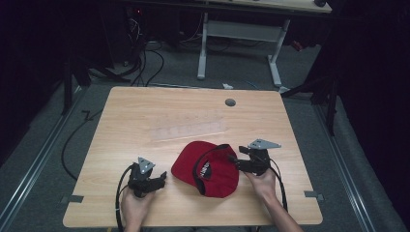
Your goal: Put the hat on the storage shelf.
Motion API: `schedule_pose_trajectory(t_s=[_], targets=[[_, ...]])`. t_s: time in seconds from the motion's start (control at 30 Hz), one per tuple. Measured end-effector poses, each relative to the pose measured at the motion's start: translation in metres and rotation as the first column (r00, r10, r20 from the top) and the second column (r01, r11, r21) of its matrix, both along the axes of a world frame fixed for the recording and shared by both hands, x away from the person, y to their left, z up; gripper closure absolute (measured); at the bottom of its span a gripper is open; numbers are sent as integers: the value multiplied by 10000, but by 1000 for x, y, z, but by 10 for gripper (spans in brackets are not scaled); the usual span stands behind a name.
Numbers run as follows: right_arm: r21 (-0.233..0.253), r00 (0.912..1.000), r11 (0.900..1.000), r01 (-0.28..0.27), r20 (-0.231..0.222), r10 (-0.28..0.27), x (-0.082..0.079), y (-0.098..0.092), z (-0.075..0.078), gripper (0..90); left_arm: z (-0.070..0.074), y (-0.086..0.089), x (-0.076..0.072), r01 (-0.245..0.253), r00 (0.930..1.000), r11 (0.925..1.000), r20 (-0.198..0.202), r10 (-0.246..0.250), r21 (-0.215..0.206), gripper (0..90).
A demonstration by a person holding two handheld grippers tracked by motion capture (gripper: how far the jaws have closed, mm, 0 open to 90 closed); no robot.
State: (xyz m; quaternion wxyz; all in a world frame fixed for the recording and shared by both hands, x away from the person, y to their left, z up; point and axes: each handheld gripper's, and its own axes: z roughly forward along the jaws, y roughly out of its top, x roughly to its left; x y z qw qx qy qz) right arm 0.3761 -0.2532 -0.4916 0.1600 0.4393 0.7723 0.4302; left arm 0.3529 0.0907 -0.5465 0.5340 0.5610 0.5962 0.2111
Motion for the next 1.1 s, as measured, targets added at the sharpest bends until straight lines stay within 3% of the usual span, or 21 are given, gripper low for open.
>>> schedule_pose_trajectory(t_s=[0.2,0.37,0.5,0.63,0.8,1.0,1.1], targets=[[-118,9985,9994,-324,-444,319,9,9,-2,344,0,0,0,-1,10000,10000,-1,1,-1,275],[148,9947,9975,-694,-756,703,19,17,-4,322,0,0,0,-8,10000,10000,1,8,2,275],[-8,9939,9965,-831,-731,828,24,24,-3,324,0,0,0,-6,10000,10000,0,6,1,276],[-76,9931,9953,-967,-672,960,29,32,-8,381,0,0,0,-10,10000,10000,4,10,-7,275],[-163,9909,9950,-986,-939,967,34,35,-17,417,0,0,0,-4,10000,10000,2,4,-3,275],[176,9857,9945,-1031,-1325,1045,39,32,-22,472,0,0,0,-20,10000,10000,8,20,-6,277],[412,9815,9926,-1144,-1497,1194,41,31,-25,548,0,0,0,-18,10000,10000,5,18,-7,277]])
